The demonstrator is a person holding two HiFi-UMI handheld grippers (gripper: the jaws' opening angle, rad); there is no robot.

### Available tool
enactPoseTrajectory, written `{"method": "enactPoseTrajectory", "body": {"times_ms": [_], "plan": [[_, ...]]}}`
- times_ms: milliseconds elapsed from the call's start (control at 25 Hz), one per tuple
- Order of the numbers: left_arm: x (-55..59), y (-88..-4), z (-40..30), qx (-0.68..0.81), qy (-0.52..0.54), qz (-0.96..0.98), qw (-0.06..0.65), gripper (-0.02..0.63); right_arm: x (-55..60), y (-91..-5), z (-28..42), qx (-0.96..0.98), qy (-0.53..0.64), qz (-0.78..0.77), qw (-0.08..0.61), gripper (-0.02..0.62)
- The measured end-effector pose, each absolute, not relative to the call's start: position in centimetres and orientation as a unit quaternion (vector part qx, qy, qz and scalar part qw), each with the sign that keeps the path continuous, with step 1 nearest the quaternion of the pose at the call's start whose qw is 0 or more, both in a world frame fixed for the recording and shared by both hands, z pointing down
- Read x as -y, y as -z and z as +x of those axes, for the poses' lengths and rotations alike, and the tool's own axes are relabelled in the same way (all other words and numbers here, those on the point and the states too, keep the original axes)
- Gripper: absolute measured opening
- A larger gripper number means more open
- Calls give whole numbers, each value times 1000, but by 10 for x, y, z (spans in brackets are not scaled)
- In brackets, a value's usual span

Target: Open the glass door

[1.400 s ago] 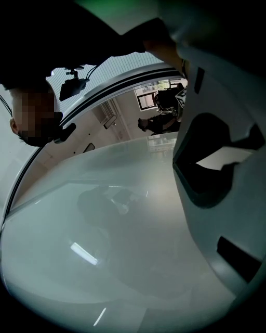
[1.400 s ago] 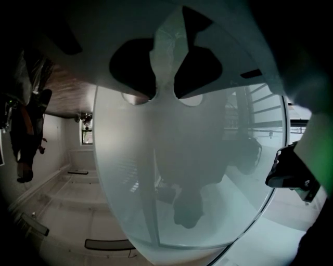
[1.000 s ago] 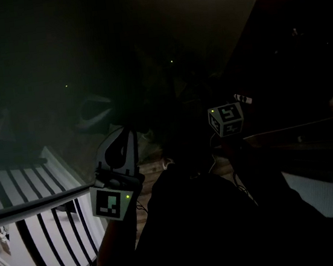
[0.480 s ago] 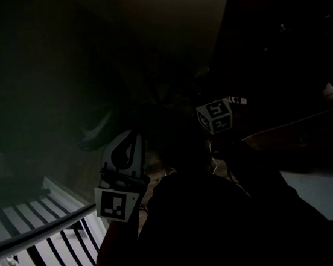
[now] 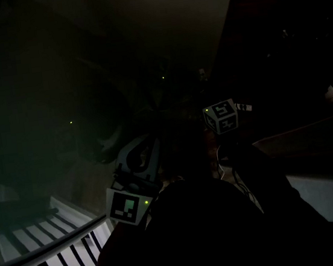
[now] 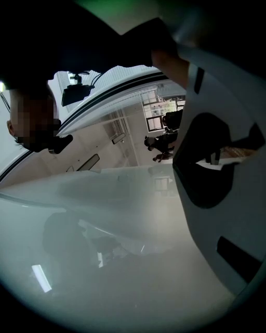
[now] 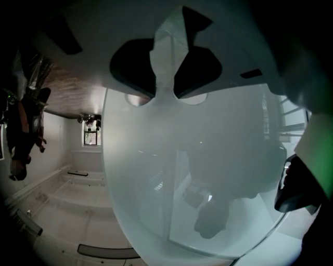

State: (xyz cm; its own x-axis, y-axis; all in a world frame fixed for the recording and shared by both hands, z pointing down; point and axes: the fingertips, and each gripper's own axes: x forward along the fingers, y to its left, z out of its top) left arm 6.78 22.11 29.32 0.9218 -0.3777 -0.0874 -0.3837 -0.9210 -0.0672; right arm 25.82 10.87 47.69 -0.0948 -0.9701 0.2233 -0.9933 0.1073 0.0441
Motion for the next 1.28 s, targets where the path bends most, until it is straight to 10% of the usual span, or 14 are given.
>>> {"method": "enactPoseTrajectory", "body": {"times_ms": [1280], "plan": [[-124,-331,33,-205,-40,-978,-1,6,46,-496,210,762,-51,637,104,95]]}}
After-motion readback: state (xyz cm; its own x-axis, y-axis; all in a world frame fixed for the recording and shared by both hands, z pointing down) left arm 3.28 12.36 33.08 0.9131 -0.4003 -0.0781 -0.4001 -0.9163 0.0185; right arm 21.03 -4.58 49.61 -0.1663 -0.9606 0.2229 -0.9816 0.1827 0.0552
